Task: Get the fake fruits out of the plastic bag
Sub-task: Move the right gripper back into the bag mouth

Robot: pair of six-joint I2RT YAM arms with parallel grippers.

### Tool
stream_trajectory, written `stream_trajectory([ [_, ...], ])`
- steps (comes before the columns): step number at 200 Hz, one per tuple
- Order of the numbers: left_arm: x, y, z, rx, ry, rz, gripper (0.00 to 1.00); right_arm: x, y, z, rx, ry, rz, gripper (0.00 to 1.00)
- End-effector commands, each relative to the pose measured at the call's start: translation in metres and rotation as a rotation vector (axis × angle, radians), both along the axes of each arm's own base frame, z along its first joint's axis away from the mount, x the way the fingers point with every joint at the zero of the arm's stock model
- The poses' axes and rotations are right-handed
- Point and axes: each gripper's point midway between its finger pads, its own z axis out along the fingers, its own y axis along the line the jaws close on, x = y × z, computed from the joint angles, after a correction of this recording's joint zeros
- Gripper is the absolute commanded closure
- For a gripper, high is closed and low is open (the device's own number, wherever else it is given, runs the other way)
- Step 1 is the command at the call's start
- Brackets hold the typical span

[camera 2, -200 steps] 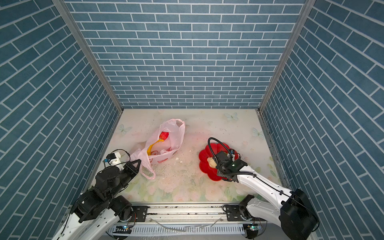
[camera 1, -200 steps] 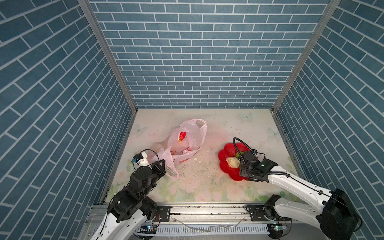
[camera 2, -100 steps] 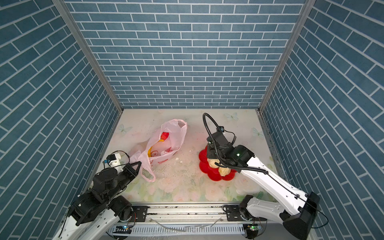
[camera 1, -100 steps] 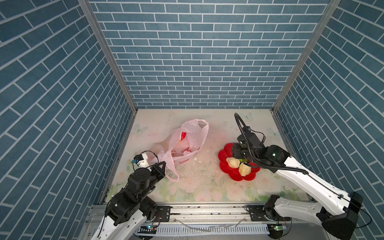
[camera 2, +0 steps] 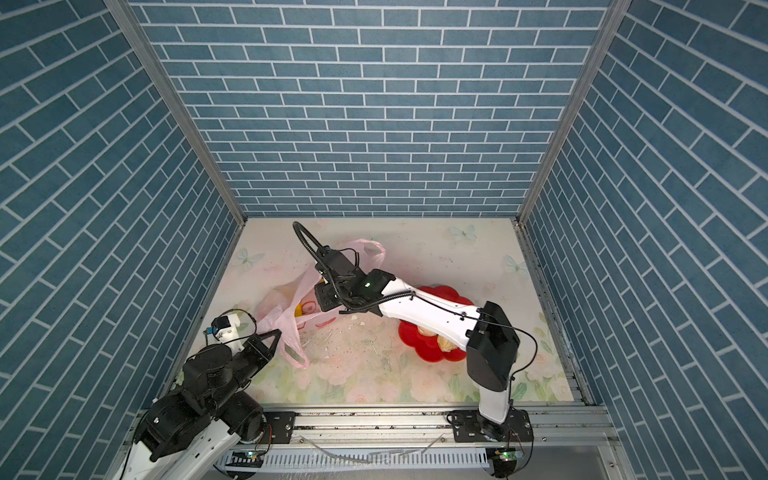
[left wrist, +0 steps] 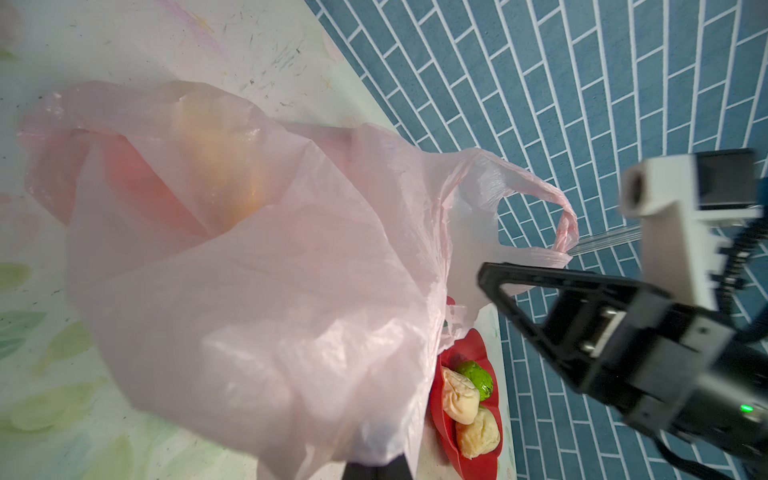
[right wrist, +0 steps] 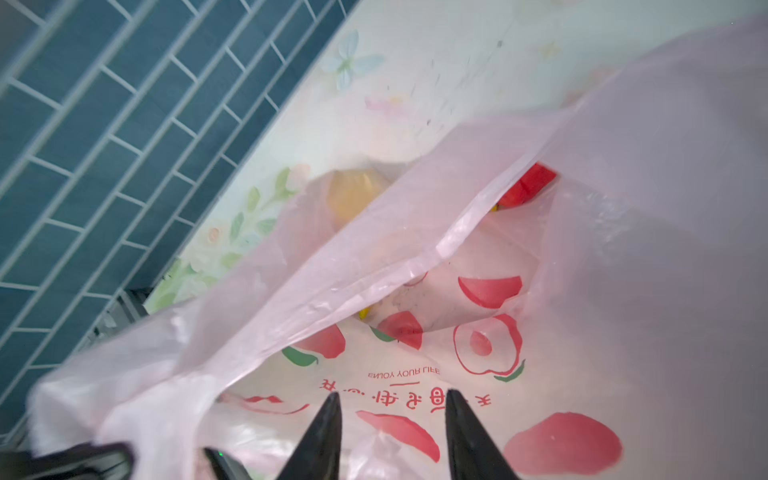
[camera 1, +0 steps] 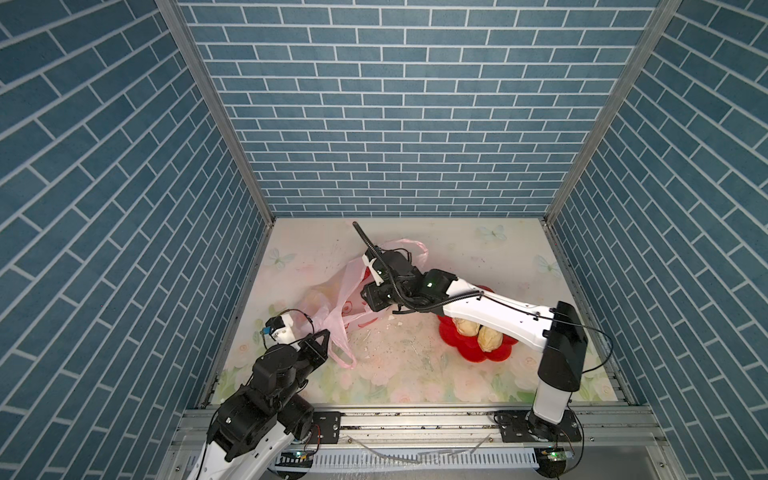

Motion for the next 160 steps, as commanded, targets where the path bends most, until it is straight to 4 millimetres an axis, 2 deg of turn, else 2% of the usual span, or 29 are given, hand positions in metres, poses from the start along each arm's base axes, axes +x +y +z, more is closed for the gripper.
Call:
stream_trajectory([
  [1, -0.003, 0.011, -0.008, 0.034, 0.024, 0.041, 1.0, -0.015, 0.006, -0.025, 0.013, 0.085, 0.042, 0.6],
  [21, -0.005, 0.015, -0.015, 0.026, 0.05, 0.064, 1.0, -0.03, 0.007, -0.06, -0.023, 0.174, 0.098, 0.61],
  [80, -0.014, 0.022, -0.036, 0.011, 0.108, 0.097, 1.0, -0.078, 0.001, -0.118, -0.097, 0.306, 0.207, 0.64],
  [116, -0.016, 0.022, -0.04, 0.006, 0.129, 0.097, 1.0, -0.074, -0.011, -0.151, -0.178, 0.285, 0.188, 0.65],
  [132, -0.018, 0.024, -0.04, 0.003, 0.131, 0.104, 1.0, -0.068, -0.008, -0.15, -0.172, 0.255, 0.174, 0.64],
  [160, -0.022, 0.029, -0.04, -0.008, 0.125, 0.122, 1.0, -0.044, 0.007, -0.128, -0.119, 0.17, 0.108, 0.56],
])
